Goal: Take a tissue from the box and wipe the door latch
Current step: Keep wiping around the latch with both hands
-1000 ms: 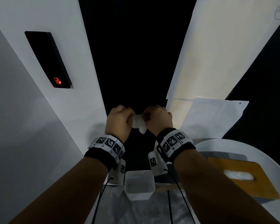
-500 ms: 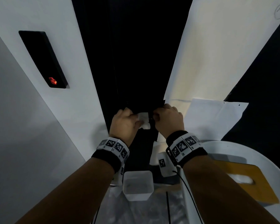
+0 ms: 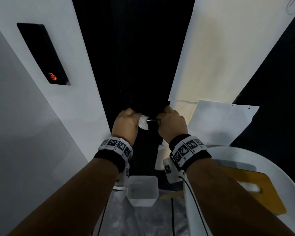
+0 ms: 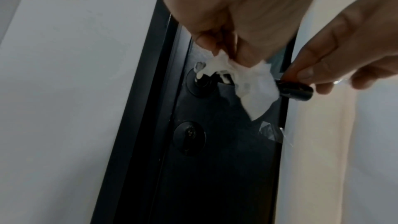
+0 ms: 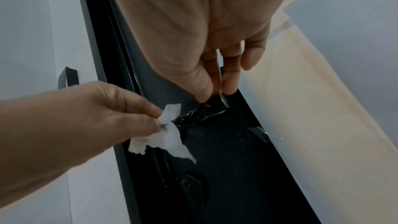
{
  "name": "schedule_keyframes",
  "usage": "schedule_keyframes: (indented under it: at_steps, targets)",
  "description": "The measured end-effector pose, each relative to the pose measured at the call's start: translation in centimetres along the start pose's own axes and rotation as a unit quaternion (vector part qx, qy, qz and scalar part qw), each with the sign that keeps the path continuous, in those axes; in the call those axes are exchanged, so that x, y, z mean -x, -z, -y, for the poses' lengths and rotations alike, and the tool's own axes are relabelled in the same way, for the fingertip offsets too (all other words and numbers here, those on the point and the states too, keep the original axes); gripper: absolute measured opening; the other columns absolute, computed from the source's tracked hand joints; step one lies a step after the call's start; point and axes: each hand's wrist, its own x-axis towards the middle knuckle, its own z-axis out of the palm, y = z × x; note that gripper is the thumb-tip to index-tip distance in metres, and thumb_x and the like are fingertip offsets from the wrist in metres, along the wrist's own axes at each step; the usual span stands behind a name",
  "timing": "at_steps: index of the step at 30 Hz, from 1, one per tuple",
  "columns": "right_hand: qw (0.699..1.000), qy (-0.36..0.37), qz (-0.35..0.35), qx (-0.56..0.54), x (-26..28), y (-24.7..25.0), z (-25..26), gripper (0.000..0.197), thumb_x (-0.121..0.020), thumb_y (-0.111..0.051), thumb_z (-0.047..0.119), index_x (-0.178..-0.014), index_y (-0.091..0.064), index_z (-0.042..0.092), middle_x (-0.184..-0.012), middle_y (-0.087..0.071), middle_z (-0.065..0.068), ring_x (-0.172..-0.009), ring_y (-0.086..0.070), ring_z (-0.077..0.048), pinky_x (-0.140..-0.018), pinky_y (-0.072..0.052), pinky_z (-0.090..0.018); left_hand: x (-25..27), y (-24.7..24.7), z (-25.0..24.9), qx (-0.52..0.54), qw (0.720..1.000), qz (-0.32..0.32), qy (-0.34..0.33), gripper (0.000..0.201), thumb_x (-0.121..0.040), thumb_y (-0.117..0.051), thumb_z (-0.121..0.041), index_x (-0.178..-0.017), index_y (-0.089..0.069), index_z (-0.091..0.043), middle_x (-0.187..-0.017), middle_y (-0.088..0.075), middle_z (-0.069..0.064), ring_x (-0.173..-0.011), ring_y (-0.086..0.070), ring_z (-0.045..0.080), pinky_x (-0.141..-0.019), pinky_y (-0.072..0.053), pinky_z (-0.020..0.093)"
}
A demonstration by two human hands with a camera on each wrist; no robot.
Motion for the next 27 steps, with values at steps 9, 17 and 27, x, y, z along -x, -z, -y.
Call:
schedule_keyframes:
  at_steps: [9, 17, 27]
  targets:
    - [0.999, -0.016, -0.011, 0.05, -0.1, -0.2, 0.6, 0.021, -0.087, -0.051, 0.023, -0.101, -0.066, 0.019, -0.11, -0.054, -0.002, -0.096, -0.053, -0.028, -0.08, -0.04, -0.038, -0.3, 0.5, 1.3, -0.017, 0.996, 0.048, -0.074, 0.014, -0.07, -0.075, -0.001, -0.083, -0.074, -0.005, -0.079, -0.063, 0.012, -0.07, -0.062, 0.031, -0.062, -0.052, 0.027]
    - [0.995, -0.049, -0.008, 0.081, -0.3, -0.4, 1.5, 0.023, -0.088, -0.05, 0.025, -0.104, -0.064, 0.019, -0.114, -0.052, -0.002, -0.097, -0.052, -0.029, -0.078, -0.038, -0.038, -0.1, 0.8, 1.8, 0.03, 0.998, 0.043, -0.031, 0.012, -0.088, -0.057, -0.009, -0.092, -0.068, -0.006, -0.096, -0.058, 0.01, -0.08, -0.06, 0.025, -0.065, -0.053, 0.033]
    - [0.998, -0.04, 0.005, 0.057, -0.4, -0.2, 1.2, 0.022, -0.085, -0.052, 0.023, -0.102, -0.064, 0.018, -0.11, -0.052, -0.003, -0.095, -0.053, -0.029, -0.08, -0.04, -0.038, -0.1, 0.1, 0.7, 0.01, 0.998, 0.052, -0.04, 0.01, -0.081, -0.065, -0.005, -0.071, -0.066, -0.003, -0.076, -0.058, 0.012, -0.065, -0.059, 0.028, -0.054, -0.053, 0.032]
